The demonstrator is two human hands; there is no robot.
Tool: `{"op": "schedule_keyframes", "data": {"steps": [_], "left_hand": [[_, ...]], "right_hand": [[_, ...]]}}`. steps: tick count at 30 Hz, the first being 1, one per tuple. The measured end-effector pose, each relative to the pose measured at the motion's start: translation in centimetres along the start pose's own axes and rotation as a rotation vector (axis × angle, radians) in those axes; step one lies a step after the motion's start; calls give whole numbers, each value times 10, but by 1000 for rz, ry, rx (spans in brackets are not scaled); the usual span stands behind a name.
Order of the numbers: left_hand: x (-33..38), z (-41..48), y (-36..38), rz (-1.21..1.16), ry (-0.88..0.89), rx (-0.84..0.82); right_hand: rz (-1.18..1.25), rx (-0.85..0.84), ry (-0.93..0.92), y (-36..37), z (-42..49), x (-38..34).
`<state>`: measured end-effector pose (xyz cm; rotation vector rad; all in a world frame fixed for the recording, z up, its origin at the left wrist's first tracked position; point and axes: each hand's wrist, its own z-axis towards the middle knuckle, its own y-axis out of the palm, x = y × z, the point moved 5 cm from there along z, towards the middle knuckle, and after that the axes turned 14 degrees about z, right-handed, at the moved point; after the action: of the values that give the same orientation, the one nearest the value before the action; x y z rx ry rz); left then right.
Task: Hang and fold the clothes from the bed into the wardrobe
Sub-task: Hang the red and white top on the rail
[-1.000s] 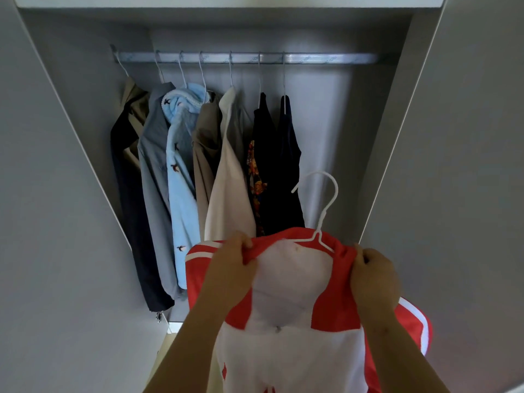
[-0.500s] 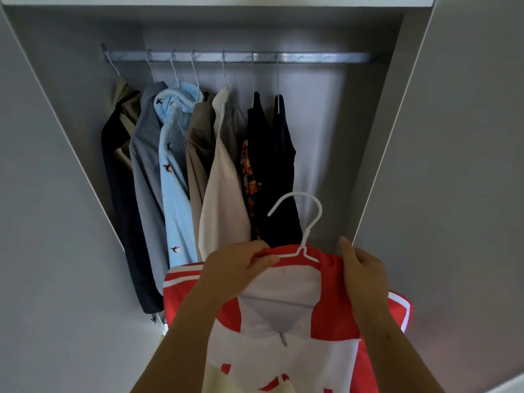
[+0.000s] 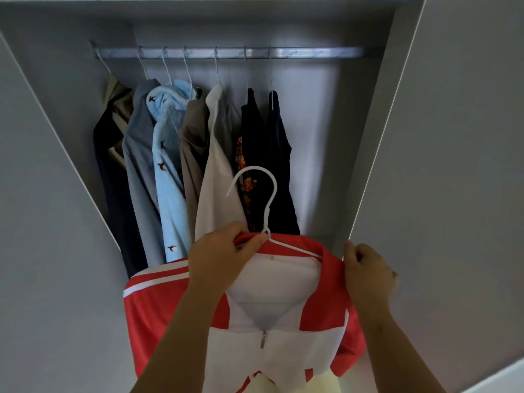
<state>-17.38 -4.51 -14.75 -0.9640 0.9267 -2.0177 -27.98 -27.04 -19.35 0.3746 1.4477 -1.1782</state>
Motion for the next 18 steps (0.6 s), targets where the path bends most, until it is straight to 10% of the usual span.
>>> {"op": "schedule_keyframes", "data": {"steps": [8,18], "left_hand": [[11,-7,8,-71,20,21],[1,-6,34,-188,-30,-229]], "right_hand": [[-44,-400,-408,43,-26,-42],[-122,-493,-6,39,-22,-6]]}}
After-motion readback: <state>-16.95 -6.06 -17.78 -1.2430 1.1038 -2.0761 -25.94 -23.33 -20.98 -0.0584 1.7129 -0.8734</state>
